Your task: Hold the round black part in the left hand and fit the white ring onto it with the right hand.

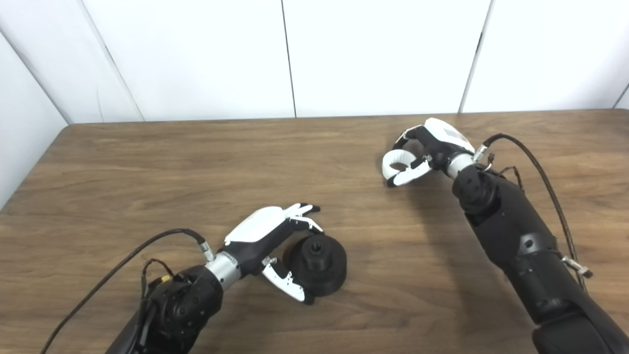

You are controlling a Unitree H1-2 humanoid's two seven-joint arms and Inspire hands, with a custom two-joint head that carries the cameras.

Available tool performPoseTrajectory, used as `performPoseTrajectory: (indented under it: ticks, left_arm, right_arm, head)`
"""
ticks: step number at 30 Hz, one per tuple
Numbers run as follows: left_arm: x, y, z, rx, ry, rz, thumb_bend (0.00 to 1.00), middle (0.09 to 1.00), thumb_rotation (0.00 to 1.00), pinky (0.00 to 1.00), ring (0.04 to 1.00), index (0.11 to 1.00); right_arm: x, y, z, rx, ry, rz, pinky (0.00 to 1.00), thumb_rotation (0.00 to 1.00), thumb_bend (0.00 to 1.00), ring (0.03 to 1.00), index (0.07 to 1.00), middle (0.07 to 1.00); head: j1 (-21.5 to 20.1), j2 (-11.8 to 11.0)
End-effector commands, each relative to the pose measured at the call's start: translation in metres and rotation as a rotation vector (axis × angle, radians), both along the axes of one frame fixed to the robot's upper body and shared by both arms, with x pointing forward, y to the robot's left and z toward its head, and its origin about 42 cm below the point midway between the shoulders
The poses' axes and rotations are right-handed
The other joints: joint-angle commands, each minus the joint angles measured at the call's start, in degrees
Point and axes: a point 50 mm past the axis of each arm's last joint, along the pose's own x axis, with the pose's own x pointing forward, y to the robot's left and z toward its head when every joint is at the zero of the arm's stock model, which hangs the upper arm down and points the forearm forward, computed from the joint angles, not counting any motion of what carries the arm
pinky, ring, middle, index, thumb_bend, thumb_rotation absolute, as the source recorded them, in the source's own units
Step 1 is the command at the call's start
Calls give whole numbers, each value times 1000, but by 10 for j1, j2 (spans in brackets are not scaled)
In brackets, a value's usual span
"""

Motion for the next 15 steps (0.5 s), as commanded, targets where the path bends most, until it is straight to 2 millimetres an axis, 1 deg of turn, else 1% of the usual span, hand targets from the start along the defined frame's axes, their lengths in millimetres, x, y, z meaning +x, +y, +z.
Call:
performPoseTrajectory:
  ticks: [1, 7, 15]
  left_arm:
    - [4, -1, 5, 20, -32, -10, 955, 974, 203, 977, 1000, 634]
    - [3, 0, 6, 14, -27, -10, 949, 976, 207, 975, 1000, 633]
    - [2, 0, 7, 15, -28, -7, 951, 978, 204, 960, 1000, 632]
  right_arm:
    - [10, 1, 31, 22, -109, 21, 872, 156, 545, 929, 498, 852]
    - [9, 0, 30, 37, -122, 22, 834, 148, 526, 916, 490, 835]
    - [9, -1, 29, 34, -105, 10, 830, 150, 525, 921, 491, 841]
  head:
    - [1, 1]
    - [1, 1]
    - [2, 2]
